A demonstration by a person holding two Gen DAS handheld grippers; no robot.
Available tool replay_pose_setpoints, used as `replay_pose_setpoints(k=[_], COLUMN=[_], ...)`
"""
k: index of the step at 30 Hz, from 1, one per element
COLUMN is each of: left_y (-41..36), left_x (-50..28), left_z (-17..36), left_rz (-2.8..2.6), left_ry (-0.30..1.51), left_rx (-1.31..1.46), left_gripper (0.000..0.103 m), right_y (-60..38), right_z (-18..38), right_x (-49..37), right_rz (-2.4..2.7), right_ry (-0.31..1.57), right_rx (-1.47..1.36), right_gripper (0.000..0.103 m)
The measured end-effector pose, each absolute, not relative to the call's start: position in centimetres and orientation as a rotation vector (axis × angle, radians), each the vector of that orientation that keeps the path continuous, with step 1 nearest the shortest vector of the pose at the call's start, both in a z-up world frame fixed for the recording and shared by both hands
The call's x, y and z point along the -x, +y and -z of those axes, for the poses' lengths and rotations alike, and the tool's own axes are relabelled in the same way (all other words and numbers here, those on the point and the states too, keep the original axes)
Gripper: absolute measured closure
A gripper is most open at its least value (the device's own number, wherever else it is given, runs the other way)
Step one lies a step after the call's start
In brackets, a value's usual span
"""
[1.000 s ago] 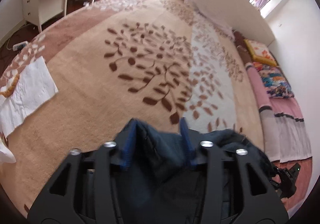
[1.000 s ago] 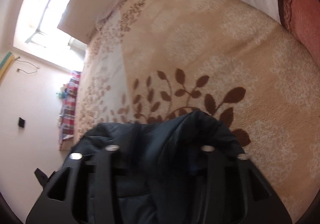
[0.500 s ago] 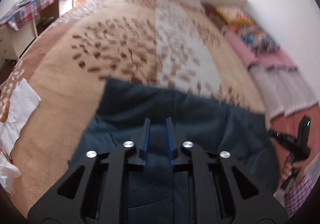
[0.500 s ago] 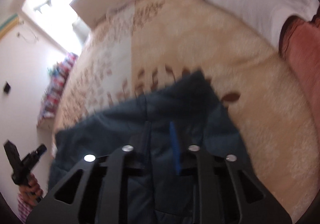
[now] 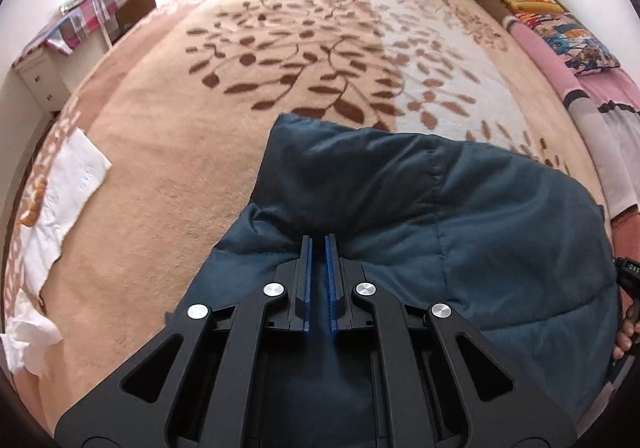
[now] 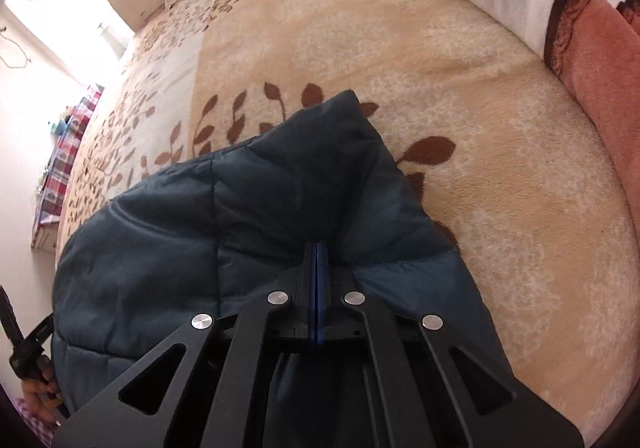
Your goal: Fold large clothes
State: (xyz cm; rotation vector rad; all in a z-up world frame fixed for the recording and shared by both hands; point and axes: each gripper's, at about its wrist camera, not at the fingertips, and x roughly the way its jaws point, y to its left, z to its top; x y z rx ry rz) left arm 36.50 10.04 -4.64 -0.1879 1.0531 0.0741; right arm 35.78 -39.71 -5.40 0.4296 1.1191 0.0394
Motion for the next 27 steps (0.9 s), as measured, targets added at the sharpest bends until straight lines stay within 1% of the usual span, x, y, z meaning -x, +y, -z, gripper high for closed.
replay_pose_setpoints(k=[1, 2, 3, 4, 6, 7, 8, 10, 11, 12, 13, 15, 16, 17, 22, 23, 27], left_y=[10.1, 10.2, 10.4, 10.5, 10.7, 10.9, 11.2, 11.5, 11.8, 12.0, 12.3, 12.7, 13.0, 13.2, 13.1, 12.9, 12.1], left_x=[-36.0, -35.4, -34.6, -33.7, -32.2, -31.3, -30.2, -28.1, -26.8, -25.6, -24.1, -22.1, -20.6, -19.7, -15.8, -15.8, -16.5], left_z=[4.1, 3.4, 2.9, 2.2, 1.2, 0.6, 0.0, -1.0, -1.5, -1.9, -2.2, -2.5, -2.7, -2.8, -2.3, -1.8, 1.4], left_rz=[-0.064, -0.055, -0.050, -0.047, -0.046, -0.042, -0.039, -0.035, -0.033, -0.035, -0.037, -0.040, -0.047, -0.052, -0.045, -0.045, -0.096], left_ry=[1.039, 1.026, 1.015, 1.002, 0.983, 0.974, 0.962, 0.939, 0.932, 0.928, 0.923, 0.923, 0.920, 0.918, 0.897, 0.906, 0.986], left_rx=[0.191, 0.198, 0.204, 0.208, 0.216, 0.227, 0.237, 0.251, 0.259, 0.266, 0.276, 0.288, 0.300, 0.311, 0.359, 0.358, 0.338], left_gripper=[0.093, 0.090, 0.083, 0.080, 0.068, 0.064, 0.056, 0.050, 0.044, 0.041, 0.041, 0.040, 0.040, 0.040, 0.040, 0.040, 0.040], right_y=[-39.9, -40.0, -40.1, -40.1, -40.0, -40.0, -40.1, -40.6, -40.8, -41.1, -41.3, -41.6, -41.8, -42.0, -40.8, -40.6, -39.7], right_z=[4.9, 4.3, 3.8, 3.1, 1.9, 1.2, 0.6, -0.3, -0.6, -0.9, -1.1, -1.3, -1.5, -1.8, -2.2, -1.8, 2.3], right_x=[-35.3, -34.7, -34.2, -33.3, -31.9, -30.8, -29.6, -27.3, -26.0, -24.6, -23.6, -21.2, -19.8, -18.3, -14.7, -14.6, -15.6], right_rz=[-0.053, -0.065, -0.074, -0.091, -0.103, -0.114, -0.129, -0.131, -0.135, -0.138, -0.138, -0.133, -0.123, -0.118, -0.188, -0.203, -0.159], right_ry=[1.109, 1.098, 1.091, 1.082, 1.061, 1.046, 1.035, 1.024, 1.018, 1.010, 1.007, 0.998, 0.985, 0.958, 0.881, 0.888, 1.009], right_rx=[-0.438, -0.444, -0.447, -0.447, -0.420, -0.405, -0.403, -0.409, -0.414, -0.420, -0.421, -0.422, -0.425, -0.431, -0.422, -0.430, -0.433], right_gripper=[0.103, 0.103, 0.103, 0.102, 0.102, 0.102, 0.102, 0.102, 0.102, 0.102, 0.102, 0.082, 0.058, 0.047, 0.047, 0.048, 0.052])
